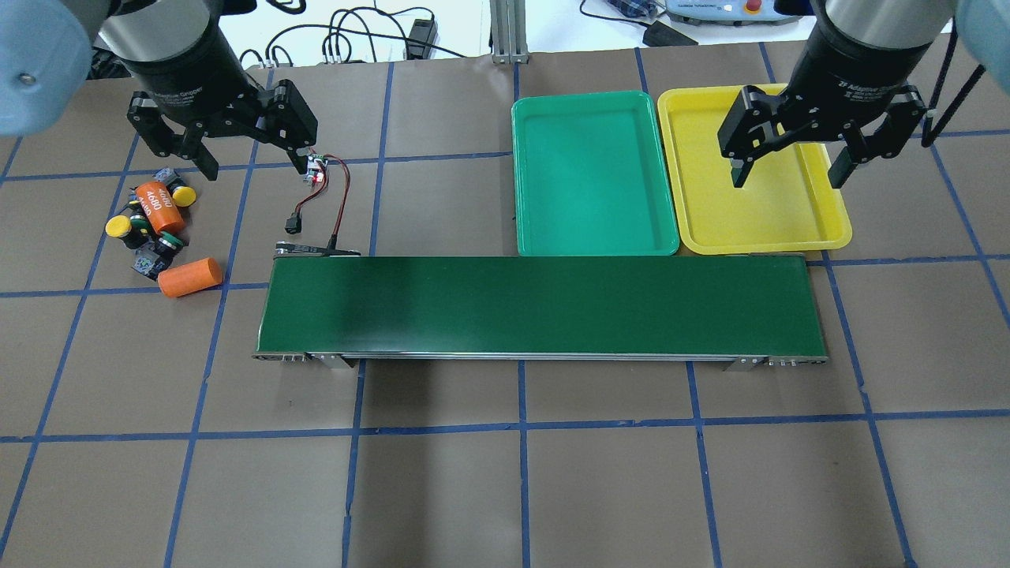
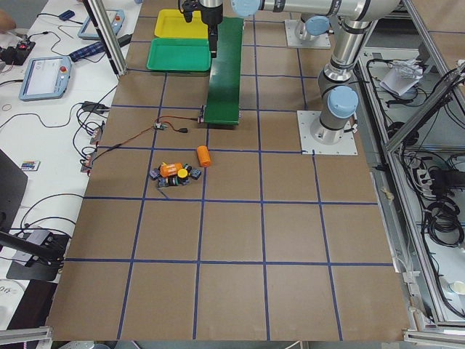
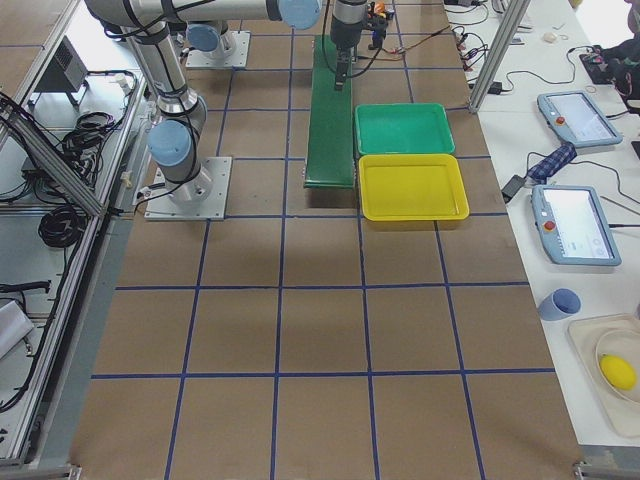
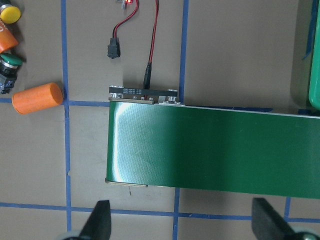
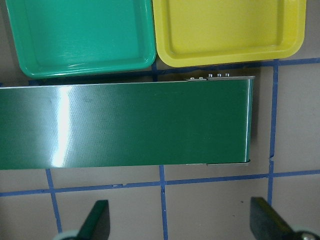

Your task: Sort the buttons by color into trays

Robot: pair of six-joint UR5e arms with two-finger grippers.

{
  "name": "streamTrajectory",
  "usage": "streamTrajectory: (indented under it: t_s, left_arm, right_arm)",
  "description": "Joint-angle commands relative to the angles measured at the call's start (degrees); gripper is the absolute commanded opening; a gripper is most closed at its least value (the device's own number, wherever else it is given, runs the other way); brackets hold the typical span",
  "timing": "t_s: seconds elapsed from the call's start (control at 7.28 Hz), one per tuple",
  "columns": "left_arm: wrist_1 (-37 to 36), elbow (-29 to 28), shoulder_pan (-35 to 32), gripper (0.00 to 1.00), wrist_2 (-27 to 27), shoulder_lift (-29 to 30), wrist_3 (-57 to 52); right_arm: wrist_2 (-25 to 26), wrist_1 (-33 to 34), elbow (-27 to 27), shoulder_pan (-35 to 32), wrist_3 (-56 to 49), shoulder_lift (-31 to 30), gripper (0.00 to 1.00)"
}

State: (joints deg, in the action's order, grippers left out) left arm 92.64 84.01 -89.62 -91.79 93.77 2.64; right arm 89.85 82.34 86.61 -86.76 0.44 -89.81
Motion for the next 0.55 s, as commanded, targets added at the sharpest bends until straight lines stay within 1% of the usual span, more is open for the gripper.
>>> streamTrajectory:
  t_s: [0.0, 0.41]
  left_arm:
    - [0.0, 0.01, 0.06, 1.0, 0.21, 0.1, 0.0]
    - [0.09, 0.01, 0.58, 1.0, 0.29, 0.27, -0.26]
  right_arm:
    - [-0.02, 0.01, 0.05, 0.1, -0.08, 0.08, 1.0]
    - [-0.02, -0.08, 0.32, 0.1, -0.53, 0.08, 1.0]
